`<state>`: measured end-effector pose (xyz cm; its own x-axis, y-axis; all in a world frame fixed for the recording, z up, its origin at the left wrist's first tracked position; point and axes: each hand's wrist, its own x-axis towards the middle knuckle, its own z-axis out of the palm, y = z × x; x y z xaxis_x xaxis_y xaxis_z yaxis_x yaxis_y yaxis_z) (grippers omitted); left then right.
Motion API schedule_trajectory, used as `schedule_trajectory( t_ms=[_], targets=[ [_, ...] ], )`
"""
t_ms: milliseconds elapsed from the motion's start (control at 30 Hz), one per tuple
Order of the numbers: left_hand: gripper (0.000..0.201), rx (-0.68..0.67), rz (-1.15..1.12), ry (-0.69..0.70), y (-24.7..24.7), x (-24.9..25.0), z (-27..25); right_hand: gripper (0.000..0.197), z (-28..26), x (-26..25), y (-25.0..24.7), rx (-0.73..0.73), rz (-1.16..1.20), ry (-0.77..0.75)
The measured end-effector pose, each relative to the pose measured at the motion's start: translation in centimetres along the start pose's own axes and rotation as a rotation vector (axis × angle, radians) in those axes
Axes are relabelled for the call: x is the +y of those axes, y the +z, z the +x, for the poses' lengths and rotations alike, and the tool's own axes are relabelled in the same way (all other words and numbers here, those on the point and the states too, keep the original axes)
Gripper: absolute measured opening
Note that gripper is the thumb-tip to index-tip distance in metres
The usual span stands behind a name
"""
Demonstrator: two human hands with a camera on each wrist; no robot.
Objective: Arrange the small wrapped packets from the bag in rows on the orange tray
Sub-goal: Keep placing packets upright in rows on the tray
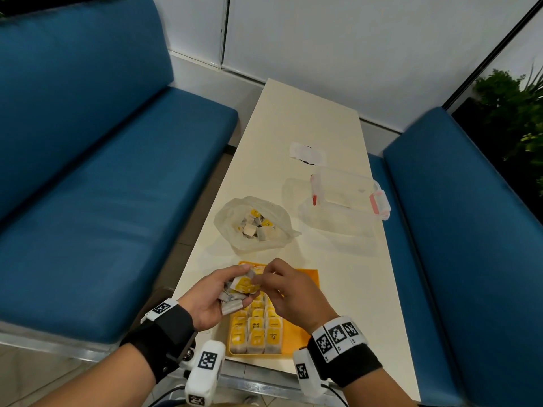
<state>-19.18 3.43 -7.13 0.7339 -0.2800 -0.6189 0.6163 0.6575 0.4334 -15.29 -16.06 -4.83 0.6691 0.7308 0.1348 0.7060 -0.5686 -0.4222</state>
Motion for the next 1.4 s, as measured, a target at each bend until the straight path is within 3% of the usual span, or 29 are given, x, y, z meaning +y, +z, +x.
schedule_trajectory(
  t_ms=[400,533,667,800,900,1033,1133,1400],
  targets=[
    [0.031,0.033,0.005,0.021,0.4,0.2,-0.1,0.007,-0.2,-0.6,-0.1,0.091,-0.062,0.011],
    [0.028,0.009,0.020,0.019,0.6,0.4,-0.3,0.013,-0.4,-0.6,-0.3,0.101,-0.064,0.075],
    [0.037,0.016,-0.002,0.004,0.6,0.6,-0.3,0.014,-0.3,-0.7,-0.8,0.115,0.101,0.218],
    [0.030,0.014,-0.031,0.008,0.4,0.8,-0.3,0.003,0.0,-0.4,-1.4,0.149,0.288,0.383],
    [0.037,0.020,-0.045,0.012,0.1,0.9,-0.2,0.016,0.2,0.0,-1.7,0.207,0.443,0.530],
    [0.052,0.015,-0.068,0.022,-0.2,1.0,0.0,0.009,0.5,0.2,-2.1,0.287,0.691,0.601],
    [0.052,0.018,-0.069,0.040,-0.3,0.9,0.1,0.005,0.6,0.1,-2.8,0.330,0.808,0.618],
    [0.037,0.013,-0.067,0.055,-0.4,0.8,-0.3,0.009,0.1,1.1,-3.4,0.278,0.688,0.663]
  ],
)
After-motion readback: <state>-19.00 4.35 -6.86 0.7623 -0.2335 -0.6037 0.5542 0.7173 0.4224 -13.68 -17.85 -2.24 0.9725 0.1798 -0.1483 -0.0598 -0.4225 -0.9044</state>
